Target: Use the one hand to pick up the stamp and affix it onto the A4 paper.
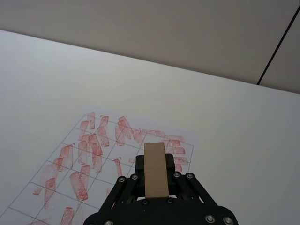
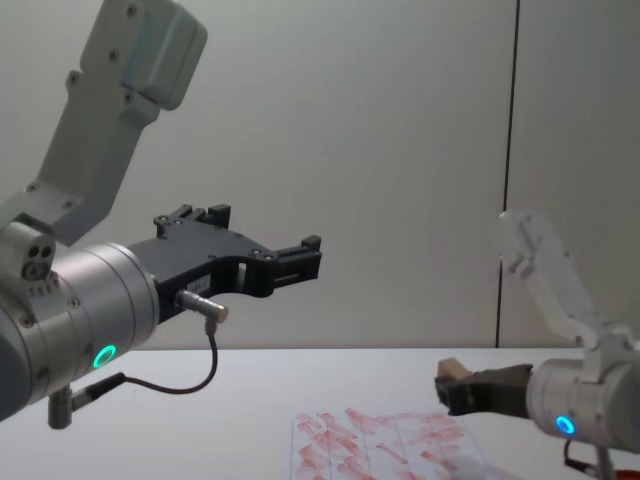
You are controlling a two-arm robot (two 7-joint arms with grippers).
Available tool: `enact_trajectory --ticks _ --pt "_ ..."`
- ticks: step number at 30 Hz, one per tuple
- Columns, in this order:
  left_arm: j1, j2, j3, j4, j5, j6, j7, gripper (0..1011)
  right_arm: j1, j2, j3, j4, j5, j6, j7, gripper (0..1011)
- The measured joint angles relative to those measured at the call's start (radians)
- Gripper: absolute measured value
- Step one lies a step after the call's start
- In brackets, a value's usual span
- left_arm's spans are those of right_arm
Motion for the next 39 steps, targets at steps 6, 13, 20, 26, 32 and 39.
enact_trajectory --ticks 6,13,20,26,32,39 --pt "0.0 0.0 0.0 0.0 0.0 0.0 0.0 993 0.085 -0.033 -0.005 0.171 -0.007 -0.051 0.015 221" --pt "0.0 0.0 0.0 0.0 0.0 0.0 0.0 993 0.176 -0.071 -0.016 0.365 -0.012 -0.11 0.039 220" --pt "0.0 0.0 0.0 0.0 0.0 0.0 0.0 993 0.239 -0.1 -0.025 0.507 -0.016 -0.155 0.057 220" --pt "0.0 0.0 0.0 0.0 0.0 0.0 0.0 993 0.275 -0.117 -0.03 0.596 -0.021 -0.174 0.064 220" --pt "0.0 0.0 0.0 0.0 0.0 0.0 0.0 993 0.297 -0.126 -0.033 0.652 -0.026 -0.185 0.065 221" --pt "0.0 0.0 0.0 0.0 0.0 0.0 0.0 993 0.314 -0.132 -0.033 0.69 -0.031 -0.191 0.064 220"
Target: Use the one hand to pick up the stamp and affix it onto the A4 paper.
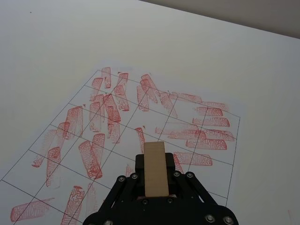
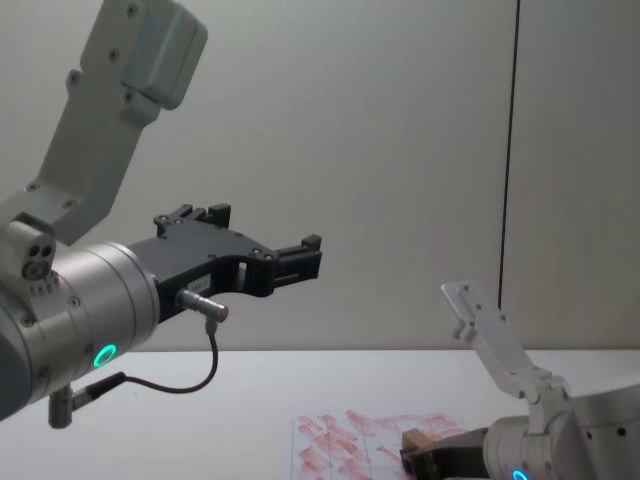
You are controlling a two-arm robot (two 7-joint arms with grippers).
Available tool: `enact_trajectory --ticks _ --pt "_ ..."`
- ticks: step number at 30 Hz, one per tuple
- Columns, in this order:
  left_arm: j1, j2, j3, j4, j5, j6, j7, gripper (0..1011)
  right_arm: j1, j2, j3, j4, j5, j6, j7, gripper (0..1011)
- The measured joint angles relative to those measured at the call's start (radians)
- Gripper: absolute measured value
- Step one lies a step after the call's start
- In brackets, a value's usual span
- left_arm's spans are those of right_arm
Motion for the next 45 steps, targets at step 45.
enact_trajectory --ticks 45 --pt "0.0 0.0 0.0 0.0 0.0 0.0 0.0 993 0.03 0.004 0.093 -0.049 0.046 -0.137 0.021 220"
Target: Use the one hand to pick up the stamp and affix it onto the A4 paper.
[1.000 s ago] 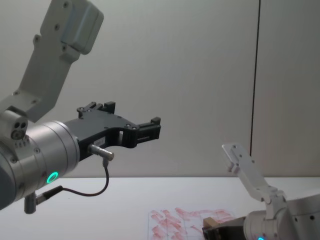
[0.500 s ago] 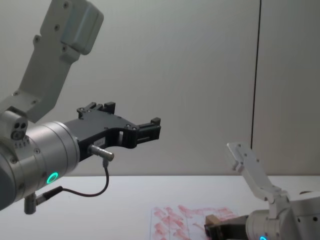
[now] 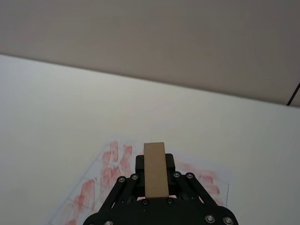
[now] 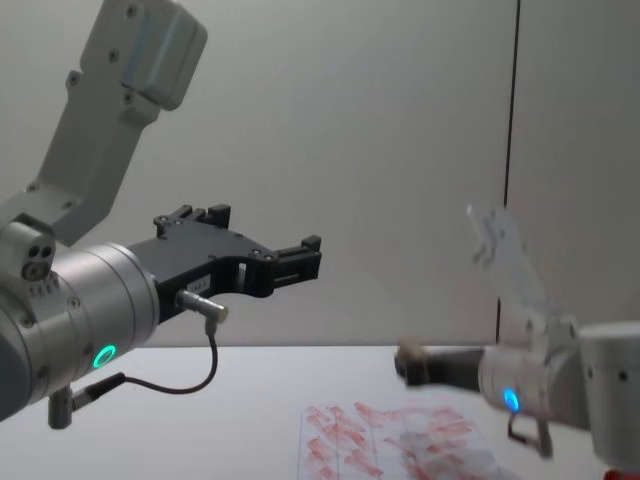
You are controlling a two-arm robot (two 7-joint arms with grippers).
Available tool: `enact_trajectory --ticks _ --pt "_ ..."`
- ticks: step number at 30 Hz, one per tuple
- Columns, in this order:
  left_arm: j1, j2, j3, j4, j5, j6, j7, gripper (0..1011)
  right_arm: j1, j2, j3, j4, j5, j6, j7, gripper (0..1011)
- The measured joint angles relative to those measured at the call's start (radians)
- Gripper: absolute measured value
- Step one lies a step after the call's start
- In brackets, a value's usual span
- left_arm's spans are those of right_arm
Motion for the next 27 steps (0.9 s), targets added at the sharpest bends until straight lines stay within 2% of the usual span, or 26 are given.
enact_trajectory --ticks 6,10,13,14,24,27 --pt "0.0 0.0 0.0 0.0 0.0 0.0 0.0 993 -0.067 0.016 0.018 -0.182 0.013 0.046 -0.001 221" --pt "0.0 0.0 0.0 0.0 0.0 0.0 0.0 993 -0.126 0.032 0.031 -0.33 0.016 0.103 -0.022 220" --pt "0.0 0.0 0.0 0.0 0.0 0.0 0.0 993 -0.156 0.04 0.036 -0.393 0.016 0.136 -0.037 220" --pt "0.0 0.0 0.0 0.0 0.0 0.0 0.0 993 -0.173 0.046 0.042 -0.437 0.015 0.158 -0.048 220" --pt "0.0 0.0 0.0 0.0 0.0 0.0 0.0 993 -0.292 0.09 0.079 -0.669 0.004 0.283 -0.106 220" --pt "0.0 0.0 0.0 0.0 0.0 0.0 0.0 993 -0.323 0.101 0.088 -0.719 0.002 0.313 -0.118 221"
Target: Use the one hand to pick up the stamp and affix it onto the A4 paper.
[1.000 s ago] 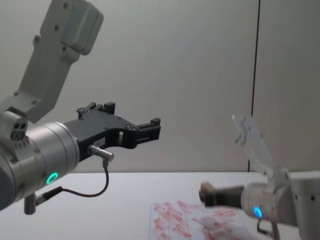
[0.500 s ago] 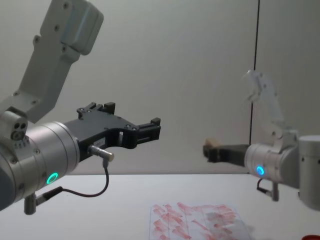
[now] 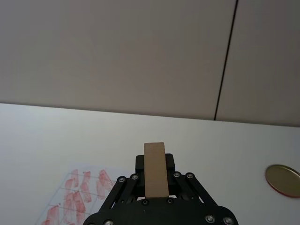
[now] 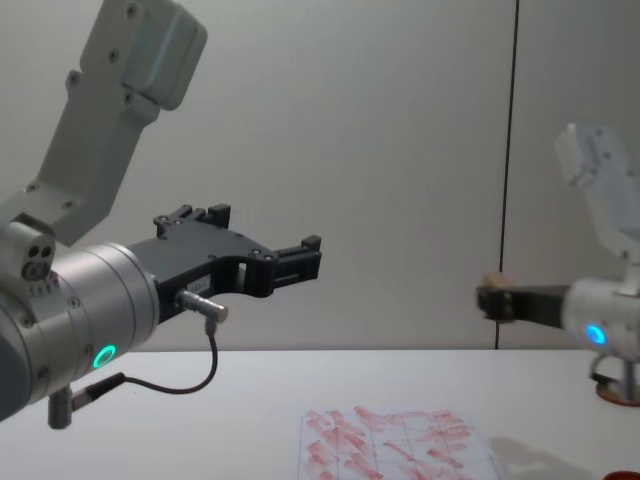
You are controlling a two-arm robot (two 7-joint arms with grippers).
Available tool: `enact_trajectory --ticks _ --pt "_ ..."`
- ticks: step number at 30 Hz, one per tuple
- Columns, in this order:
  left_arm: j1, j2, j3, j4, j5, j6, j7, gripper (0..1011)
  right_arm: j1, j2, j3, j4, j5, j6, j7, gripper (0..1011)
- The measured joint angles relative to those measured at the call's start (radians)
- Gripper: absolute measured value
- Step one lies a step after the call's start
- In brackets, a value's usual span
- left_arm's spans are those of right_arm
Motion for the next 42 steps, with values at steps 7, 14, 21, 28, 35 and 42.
enact_trajectory --ticks 7,14,21,28,35,42 --pt "0.0 0.0 0.0 0.0 0.0 0.0 0.0 993 -0.099 0.034 0.028 -0.136 0.0 0.076 -0.028 221" --pt "0.0 0.0 0.0 0.0 0.0 0.0 0.0 993 -0.183 0.061 0.052 -0.228 0.009 0.135 -0.048 220" --pt "0.0 0.0 0.0 0.0 0.0 0.0 0.0 993 -0.247 0.083 0.073 -0.277 0.014 0.185 -0.064 220" --pt "0.0 0.0 0.0 0.0 0.0 0.0 0.0 993 -0.273 0.096 0.087 -0.28 0.014 0.216 -0.078 220" --pt "0.0 0.0 0.0 0.0 0.0 0.0 0.0 993 -0.278 0.102 0.095 -0.257 0.014 0.231 -0.085 221" --pt "0.0 0.0 0.0 0.0 0.0 0.0 0.0 993 -0.271 0.104 0.1 -0.217 0.02 0.229 -0.086 220"
